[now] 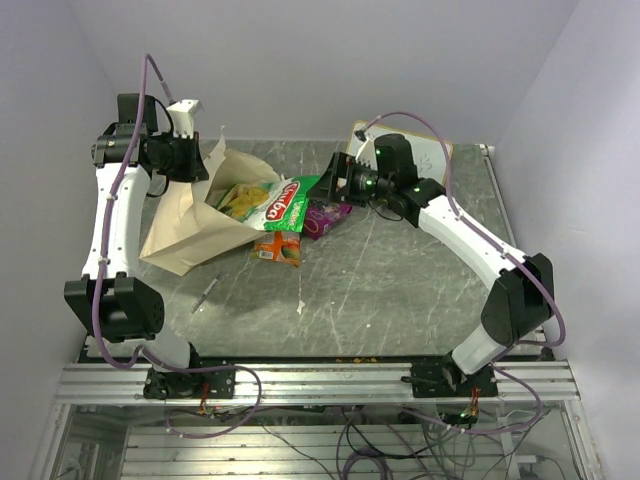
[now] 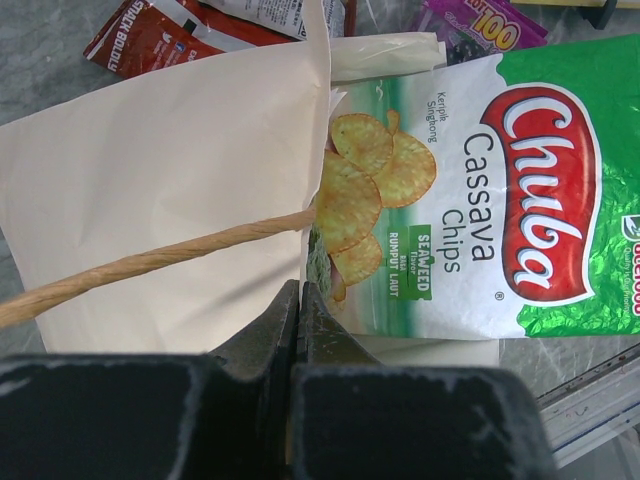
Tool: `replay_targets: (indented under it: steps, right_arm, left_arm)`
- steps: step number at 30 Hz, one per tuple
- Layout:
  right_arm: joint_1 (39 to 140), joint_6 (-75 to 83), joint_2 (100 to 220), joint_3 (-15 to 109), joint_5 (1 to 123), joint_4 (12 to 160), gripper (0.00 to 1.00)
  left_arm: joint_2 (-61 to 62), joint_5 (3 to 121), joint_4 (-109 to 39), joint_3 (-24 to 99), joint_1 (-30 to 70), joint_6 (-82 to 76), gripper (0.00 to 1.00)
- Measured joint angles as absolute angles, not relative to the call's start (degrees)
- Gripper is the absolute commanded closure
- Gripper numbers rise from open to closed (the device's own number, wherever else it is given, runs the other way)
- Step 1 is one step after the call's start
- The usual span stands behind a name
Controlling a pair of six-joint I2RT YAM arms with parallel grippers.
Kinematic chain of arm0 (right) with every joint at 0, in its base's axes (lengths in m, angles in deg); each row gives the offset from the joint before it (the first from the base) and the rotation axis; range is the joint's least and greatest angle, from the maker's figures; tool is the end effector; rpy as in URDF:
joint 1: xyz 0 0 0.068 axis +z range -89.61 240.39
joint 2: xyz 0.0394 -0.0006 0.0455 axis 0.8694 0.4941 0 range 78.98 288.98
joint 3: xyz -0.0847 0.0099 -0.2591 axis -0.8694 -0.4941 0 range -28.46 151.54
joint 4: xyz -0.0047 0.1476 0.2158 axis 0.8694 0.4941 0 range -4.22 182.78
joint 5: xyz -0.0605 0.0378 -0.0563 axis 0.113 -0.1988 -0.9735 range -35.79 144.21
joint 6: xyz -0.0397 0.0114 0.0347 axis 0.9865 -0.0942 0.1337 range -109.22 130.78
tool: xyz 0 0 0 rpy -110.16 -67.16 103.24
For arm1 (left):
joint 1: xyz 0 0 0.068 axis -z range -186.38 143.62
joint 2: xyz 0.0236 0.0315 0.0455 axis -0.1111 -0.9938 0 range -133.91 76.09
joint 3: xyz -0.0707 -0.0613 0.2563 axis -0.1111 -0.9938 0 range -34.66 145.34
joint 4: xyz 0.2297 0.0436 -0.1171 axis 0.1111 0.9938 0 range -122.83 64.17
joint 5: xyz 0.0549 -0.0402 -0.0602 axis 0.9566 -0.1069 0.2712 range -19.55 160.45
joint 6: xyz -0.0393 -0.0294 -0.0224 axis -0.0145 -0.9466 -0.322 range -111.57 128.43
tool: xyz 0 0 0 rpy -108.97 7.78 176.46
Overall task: Place the snacks into the paper bag
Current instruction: Adjust the snack in the paper bag.
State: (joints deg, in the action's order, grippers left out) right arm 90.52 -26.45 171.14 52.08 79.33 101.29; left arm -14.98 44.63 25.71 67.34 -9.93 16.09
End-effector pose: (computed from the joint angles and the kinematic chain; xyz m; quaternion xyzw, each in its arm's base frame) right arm 0.3180 0.2022 0.3382 -0.0616 0.8382 0.4367 0.3207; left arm 0.3258 0.0048 0.4046 0.1133 0.9053 -0.1729 0.3711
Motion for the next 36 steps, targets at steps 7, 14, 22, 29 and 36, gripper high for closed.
replay_targets:
  steps: [7,14,22,29,36]
  right_arm:
    - [93.2,-29.7,174.9,52.3,81.5,98.1,0.23]
    - [94.9,-30.6,180.9,57.2,83.0,97.8,0.53]
    - [96.0,-30.4,189.3,69.8,85.2,98.1,1.0]
    - [99.3,-29.4,196.9,84.1,88.2,99.5,1.0]
    - [103.0,-27.5,202.5,95.4,92.7,100.8,1.0]
  left_arm:
    - [-15.0,44.7,25.7,67.3,-9.9,15.9,0.93]
    - [-14.6,44.7,25.7,67.3,-9.9,15.9,0.93]
    - [-14.2,44.7,25.7,67.3,-9.9,15.9,0.93]
    - [-14.0,44.7,25.7,67.3,-9.9,15.9,0.93]
    - [-13.8,44.9,25.7,67.3,-9.9,15.9,0.93]
